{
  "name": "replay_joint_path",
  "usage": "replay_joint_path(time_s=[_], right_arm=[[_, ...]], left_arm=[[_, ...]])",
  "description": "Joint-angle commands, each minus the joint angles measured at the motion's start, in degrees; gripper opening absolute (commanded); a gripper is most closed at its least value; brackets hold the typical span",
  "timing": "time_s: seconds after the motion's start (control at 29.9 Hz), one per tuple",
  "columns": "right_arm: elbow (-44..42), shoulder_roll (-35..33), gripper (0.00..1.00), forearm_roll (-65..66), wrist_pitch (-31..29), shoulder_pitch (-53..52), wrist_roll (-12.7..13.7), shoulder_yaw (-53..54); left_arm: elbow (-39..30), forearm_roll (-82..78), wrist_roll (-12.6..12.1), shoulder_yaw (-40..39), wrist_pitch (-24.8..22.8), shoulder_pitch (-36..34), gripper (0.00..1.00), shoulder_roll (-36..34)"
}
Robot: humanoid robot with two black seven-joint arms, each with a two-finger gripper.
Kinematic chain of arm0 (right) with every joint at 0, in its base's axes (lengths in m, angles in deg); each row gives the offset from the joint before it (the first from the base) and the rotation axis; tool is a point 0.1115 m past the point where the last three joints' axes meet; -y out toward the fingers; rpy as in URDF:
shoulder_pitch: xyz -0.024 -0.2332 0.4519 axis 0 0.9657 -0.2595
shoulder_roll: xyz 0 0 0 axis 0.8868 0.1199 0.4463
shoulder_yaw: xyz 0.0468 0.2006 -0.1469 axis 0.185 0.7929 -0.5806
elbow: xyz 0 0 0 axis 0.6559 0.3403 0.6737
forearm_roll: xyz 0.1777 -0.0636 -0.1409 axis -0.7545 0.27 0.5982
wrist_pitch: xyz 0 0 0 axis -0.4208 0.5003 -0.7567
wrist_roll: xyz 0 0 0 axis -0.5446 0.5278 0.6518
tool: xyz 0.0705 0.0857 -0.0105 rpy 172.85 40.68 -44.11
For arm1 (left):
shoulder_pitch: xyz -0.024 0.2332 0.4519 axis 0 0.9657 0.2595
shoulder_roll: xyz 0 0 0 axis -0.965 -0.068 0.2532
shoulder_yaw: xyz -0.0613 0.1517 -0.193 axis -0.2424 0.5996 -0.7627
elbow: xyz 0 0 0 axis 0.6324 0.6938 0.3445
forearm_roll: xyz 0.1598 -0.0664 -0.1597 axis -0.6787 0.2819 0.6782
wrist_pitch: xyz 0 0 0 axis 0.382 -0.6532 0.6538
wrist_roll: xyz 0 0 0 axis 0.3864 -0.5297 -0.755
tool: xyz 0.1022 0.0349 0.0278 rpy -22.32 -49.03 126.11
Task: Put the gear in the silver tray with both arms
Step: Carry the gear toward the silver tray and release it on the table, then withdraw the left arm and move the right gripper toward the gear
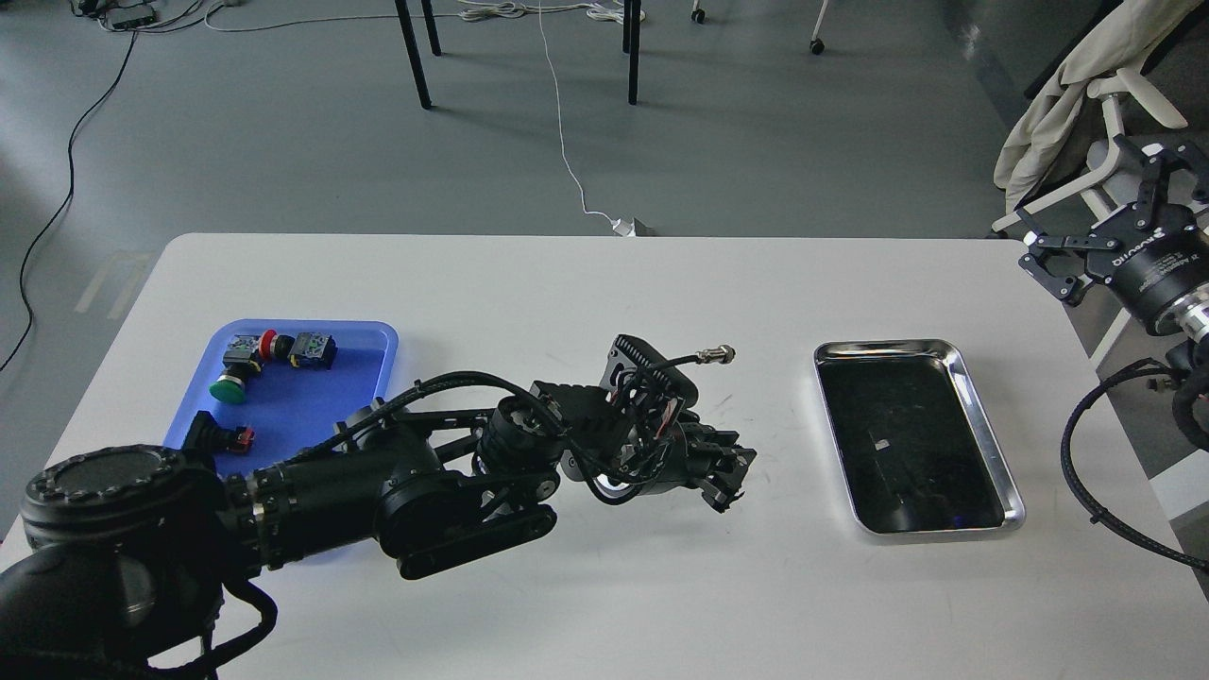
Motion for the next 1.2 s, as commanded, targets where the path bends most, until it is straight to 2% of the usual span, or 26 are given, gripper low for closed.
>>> replay_joint_path(time_s=[0.0, 0.23, 0.37, 0.43, 0.5, 0.64, 0.74, 0.8, 1.07, 1.17], right_arm=[[0.0, 0.2, 1.00, 0.0, 0.0, 0.0, 0.0, 0.0], [0.0, 0.2, 1.00, 0.1, 0.0, -0.1, -0.1, 0.0], [-0.1, 0.2, 1.00, 0.1, 0.0, -0.3, -0.1, -0.1], [-0.1, 0.2, 1.00, 0.1, 0.0, -0.3, -0.1, -0.1], [0.0, 0.3, 1.00, 0.1, 0.0, -0.3, -0.1, -0.1], [0.0, 0.3, 1.00, 0.1, 0.0, -0.3, 0.0, -0.3], [0.3, 0.3, 1.00, 0.1, 0.0, -0.4, 0.0, -0.4], [0.7, 0.3, 1.00, 0.1, 0.0, -1.0, 0.1, -0.4], [2.2, -0.5, 1.00, 0.4, 0.1, -6.3, 0.3, -5.1], [3.5, -0.6, 1.00, 0.4, 0.9, -7.8, 0.4, -7.0]], left_arm=[[-0.2, -0.1, -0.1, 0.2, 0.0, 1.5, 0.19, 0.0], [-0.6, -0.5, -0.3, 1.3, 0.0, 4.7, 0.20, 0.0], [-0.6, -0.3, -0.3, 1.3, 0.2, 4.5, 0.30, 0.0], [-0.6, -0.1, -0.3, 1.3, 0.7, 4.5, 0.43, 0.0], [-0.6, 0.1, -0.3, 1.3, 1.2, 4.4, 0.52, 0.0], [-1.1, 0.6, -0.3, 1.2, 2.9, 4.5, 0.86, 0.0], [-1.3, 3.6, -0.4, 0.7, 4.5, 4.1, 0.96, 0.0], [-1.3, 6.0, -0.4, -0.9, 5.9, 3.3, 0.97, 0.0], [-1.2, 15.8, -0.6, -19.5, 6.8, -0.2, 0.98, 0.0], [-1.5, 21.5, -0.6, -23.0, 6.8, -0.2, 0.98, -7.4]])
